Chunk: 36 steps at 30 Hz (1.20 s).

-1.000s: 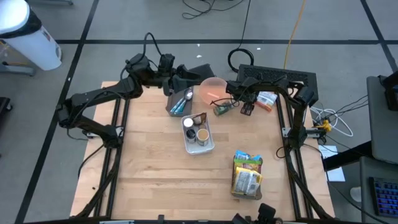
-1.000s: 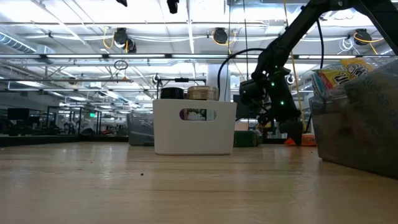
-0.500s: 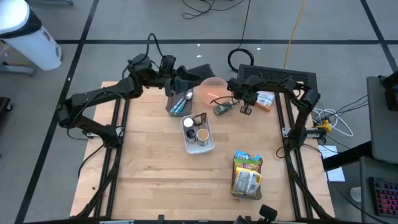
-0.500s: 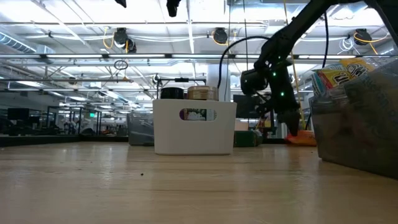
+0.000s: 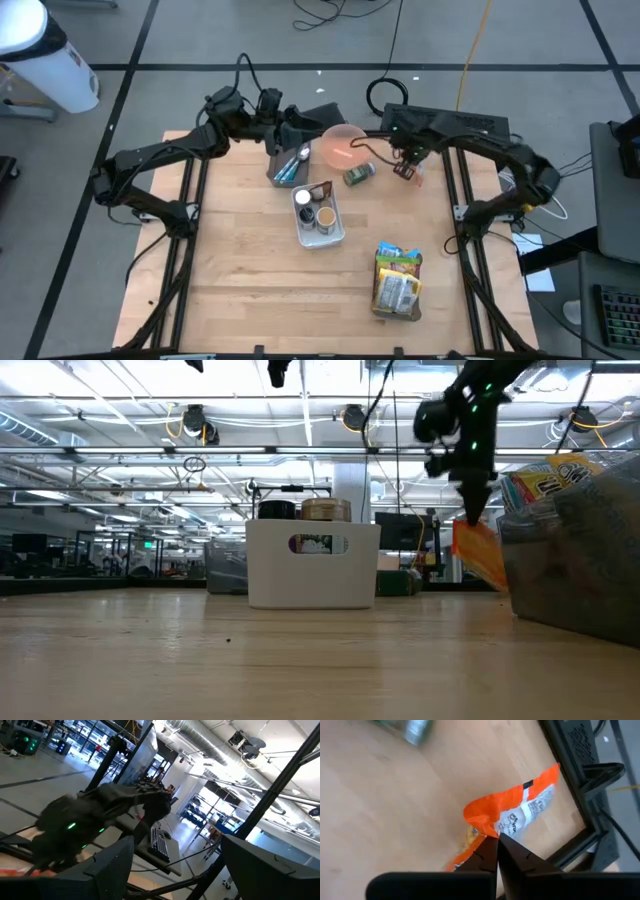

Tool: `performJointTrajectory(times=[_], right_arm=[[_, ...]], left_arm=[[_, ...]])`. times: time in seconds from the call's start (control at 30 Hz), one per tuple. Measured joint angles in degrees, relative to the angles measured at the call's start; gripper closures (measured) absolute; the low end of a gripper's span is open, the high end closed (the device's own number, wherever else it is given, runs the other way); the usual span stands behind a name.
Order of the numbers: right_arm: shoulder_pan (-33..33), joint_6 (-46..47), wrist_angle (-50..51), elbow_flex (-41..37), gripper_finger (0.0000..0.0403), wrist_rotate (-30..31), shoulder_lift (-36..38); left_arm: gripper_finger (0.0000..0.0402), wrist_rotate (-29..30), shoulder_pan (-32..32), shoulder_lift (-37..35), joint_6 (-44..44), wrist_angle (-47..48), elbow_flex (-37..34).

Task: Pick & Place Food Item
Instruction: Put orange noodle pack into the bottom black transparent bin

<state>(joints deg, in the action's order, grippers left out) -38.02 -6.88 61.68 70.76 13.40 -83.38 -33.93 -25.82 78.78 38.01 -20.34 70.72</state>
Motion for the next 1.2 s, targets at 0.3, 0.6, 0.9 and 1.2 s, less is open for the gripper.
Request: performJointTrajectory(times=[0.3, 0.6, 0.9, 1.2], right_arm=[[0.0, 11.9, -1.8, 0.0, 0.0403, -15.7, 16.3], [1.0, 21.4, -13.4, 0.0, 0.0403, -27.2, 25.9], [7.3, 26.0, -22.5, 0.0, 0.0403, -31.7, 26.9], [13.7, 28.8, -34.5, 0.1, 0.0403, -33.4, 26.0]], left_arm=[[0.0094, 0.0, 0.0, 0.0, -0.3, -0.1, 0.0], [0.0094, 0.0, 0.0, 0.0, -3.2, 5.4, 0.0], [0.0094, 2.5, 0.0, 0.0, -9.0, 15.9, 0.0], [0.0094, 1.8, 0.8, 2.8, -9.0, 17.4, 0.0]])
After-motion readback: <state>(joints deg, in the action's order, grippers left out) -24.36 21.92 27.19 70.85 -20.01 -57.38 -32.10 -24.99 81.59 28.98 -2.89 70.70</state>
